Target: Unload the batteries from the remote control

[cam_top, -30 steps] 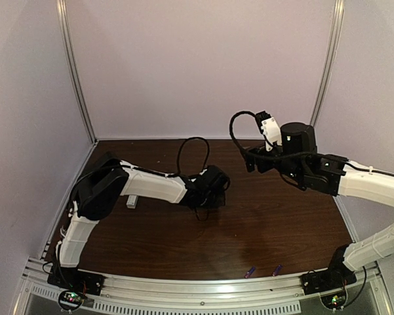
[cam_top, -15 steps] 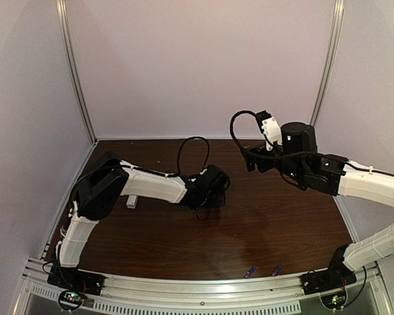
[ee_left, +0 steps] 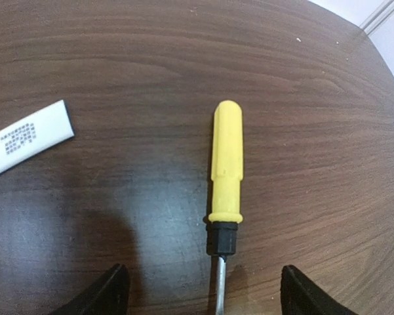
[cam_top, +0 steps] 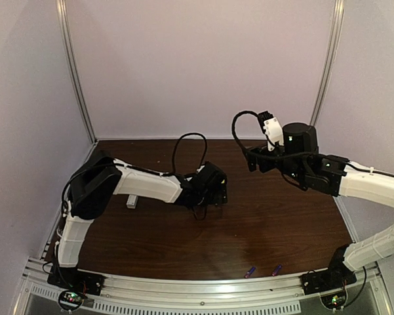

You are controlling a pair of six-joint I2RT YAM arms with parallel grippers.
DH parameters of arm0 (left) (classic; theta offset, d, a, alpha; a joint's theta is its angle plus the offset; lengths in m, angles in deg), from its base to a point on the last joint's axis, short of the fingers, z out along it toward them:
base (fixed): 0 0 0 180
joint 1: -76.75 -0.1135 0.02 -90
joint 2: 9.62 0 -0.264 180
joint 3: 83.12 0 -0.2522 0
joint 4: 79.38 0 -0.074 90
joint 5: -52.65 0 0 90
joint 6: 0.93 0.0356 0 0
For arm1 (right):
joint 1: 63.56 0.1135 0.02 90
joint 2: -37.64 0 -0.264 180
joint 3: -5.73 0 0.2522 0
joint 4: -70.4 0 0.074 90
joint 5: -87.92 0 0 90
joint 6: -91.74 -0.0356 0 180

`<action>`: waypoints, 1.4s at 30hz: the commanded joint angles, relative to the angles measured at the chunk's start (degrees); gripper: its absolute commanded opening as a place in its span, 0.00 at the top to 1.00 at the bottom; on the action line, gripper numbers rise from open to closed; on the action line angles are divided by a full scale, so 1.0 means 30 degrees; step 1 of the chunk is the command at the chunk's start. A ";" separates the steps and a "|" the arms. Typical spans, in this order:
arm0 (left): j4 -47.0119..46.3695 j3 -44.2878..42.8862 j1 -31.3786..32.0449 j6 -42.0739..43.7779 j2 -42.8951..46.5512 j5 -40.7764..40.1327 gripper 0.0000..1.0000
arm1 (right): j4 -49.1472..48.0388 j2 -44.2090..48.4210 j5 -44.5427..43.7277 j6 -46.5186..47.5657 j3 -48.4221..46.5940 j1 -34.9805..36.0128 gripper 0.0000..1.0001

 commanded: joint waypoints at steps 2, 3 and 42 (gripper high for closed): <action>-0.0485 0.0718 0.0272 0.0797 0.1835 -0.1408 0.16 | -0.0035 0.0578 -0.0225 -0.0132 0.0346 -0.0165 0.01; -0.0533 0.0856 0.0294 0.0966 0.2054 -0.1618 0.15 | -0.0056 0.0610 -0.0226 -0.0131 0.0346 -0.0187 0.01; -0.8983 1.9578 -0.8676 1.3689 2.0763 -0.9918 0.15 | -0.2414 0.0343 0.2190 0.1277 0.1299 -0.0513 0.00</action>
